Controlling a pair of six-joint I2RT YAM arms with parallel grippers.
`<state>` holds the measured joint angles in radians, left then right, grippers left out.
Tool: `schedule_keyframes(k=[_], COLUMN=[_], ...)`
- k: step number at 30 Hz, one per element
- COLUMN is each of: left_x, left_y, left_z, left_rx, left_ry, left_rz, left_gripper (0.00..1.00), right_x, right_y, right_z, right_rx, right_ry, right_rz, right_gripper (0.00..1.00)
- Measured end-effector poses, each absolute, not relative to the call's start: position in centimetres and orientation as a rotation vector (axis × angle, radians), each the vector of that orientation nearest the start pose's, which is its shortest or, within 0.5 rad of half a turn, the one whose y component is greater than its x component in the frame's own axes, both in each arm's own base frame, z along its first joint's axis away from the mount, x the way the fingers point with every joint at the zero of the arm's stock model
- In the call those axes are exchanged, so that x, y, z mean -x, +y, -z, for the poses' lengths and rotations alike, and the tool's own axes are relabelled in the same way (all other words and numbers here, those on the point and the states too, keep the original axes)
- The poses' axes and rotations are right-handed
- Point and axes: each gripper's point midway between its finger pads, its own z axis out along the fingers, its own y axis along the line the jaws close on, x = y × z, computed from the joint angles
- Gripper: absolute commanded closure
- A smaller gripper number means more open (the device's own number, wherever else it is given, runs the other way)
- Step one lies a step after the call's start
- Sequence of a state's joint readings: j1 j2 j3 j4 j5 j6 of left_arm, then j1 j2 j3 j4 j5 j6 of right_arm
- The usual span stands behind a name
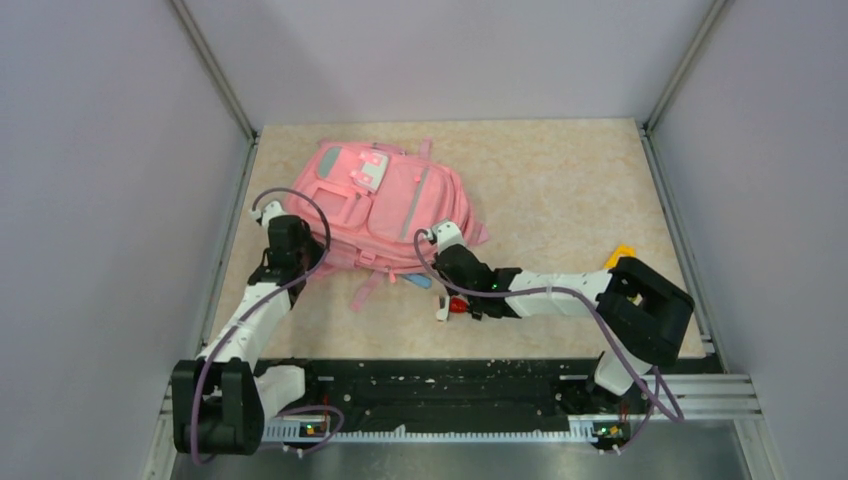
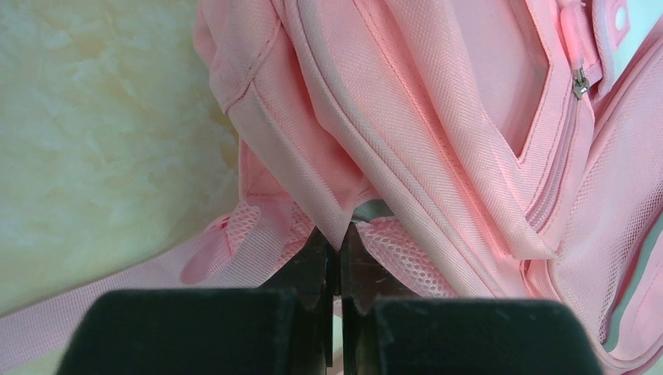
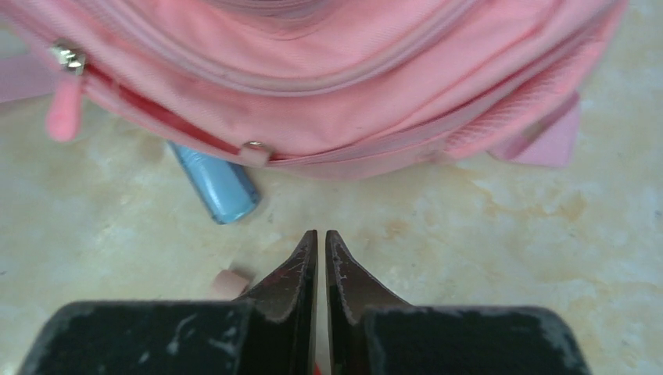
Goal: Pack the student bag
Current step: Zip the student bag at the center of the board.
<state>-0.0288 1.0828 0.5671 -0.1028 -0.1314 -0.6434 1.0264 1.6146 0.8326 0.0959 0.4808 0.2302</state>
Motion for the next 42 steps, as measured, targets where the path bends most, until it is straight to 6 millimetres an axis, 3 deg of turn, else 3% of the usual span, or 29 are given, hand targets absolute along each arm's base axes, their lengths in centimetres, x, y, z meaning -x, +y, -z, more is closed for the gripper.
schedule_keyframes(k=[4,8,13,20,29,36,38,42], left_x=[-32.4,-32.4,-32.2,-31.9,-31.7,-31.7,-31.7,-31.6], left_y=[-1.2,-1.4,-1.8,-2.0,-2.2,-2.2,-2.2,-2.2], left_z=[-10.6,-11.1,-12.0,-12.1,-12.2,-12.2,-12.2,-12.3], left_rx=[0.712,0.701,0.682,0.674,0.668,0.667,0.668,0.667], left_ry=[2.072,2.063,2.04,2.041,2.037,2.038,2.037,2.036], left_rz=[0.241,0.256,0.289,0.307,0.316,0.32,0.321,0.325], left_gripper=[1.0,1.0,1.0,1.0,1.0,1.0,1.0,1.0], right_x=[-25.5,-24.1,-22.7,-23.5,-24.7,-25.1,-25.3,-26.1], right_y=[33.3,36.8,40.9,43.3,44.9,44.3,44.1,43.6], right_z=[-7.0,-8.9,-9.6,-8.0,-6.4,-5.0,-4.8,-4.5], right_rx=[0.67,0.688,0.675,0.597,0.514,0.479,0.469,0.438], right_ry=[2.112,2.084,2.071,2.122,2.178,2.217,2.223,2.23], right_rz=[-0.343,-0.509,-0.664,-0.682,-0.66,-0.617,-0.609,-0.593], right_gripper=[0.68,0.48,0.43,0.43,0.51,0.59,0.67,0.97])
